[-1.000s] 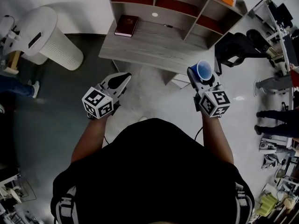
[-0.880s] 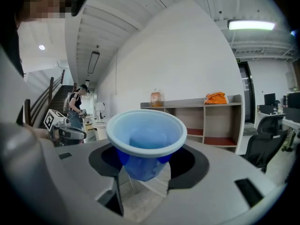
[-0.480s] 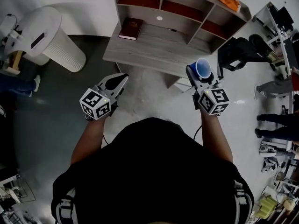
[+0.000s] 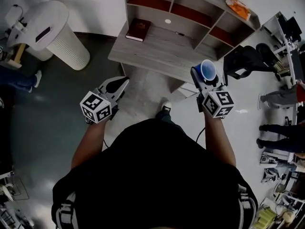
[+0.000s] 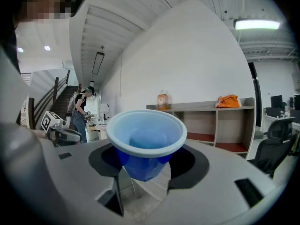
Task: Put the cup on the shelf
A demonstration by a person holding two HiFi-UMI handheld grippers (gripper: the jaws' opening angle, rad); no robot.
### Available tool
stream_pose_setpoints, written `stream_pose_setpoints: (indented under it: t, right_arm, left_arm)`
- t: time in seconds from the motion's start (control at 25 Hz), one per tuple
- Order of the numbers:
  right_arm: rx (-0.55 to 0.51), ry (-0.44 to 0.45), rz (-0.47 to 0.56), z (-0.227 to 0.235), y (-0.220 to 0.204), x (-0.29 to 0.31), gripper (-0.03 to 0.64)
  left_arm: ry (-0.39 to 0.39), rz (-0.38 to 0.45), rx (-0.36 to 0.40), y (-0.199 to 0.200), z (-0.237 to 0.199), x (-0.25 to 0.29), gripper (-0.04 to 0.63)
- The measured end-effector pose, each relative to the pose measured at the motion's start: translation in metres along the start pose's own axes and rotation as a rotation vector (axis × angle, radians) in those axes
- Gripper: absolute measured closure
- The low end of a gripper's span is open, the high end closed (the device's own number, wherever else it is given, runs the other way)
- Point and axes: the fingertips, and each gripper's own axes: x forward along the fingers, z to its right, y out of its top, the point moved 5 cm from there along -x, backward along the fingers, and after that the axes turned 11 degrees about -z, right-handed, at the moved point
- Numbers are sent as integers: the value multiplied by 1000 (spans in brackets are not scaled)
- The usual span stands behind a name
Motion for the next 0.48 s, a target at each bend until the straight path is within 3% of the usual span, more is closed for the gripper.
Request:
stream_pose_setpoints:
  t: [0.48]
  right_arm:
    - [18,43,-8,11,-3,27,364]
  left_arm:
    - [47,-26,-18,-4,-12,0,577]
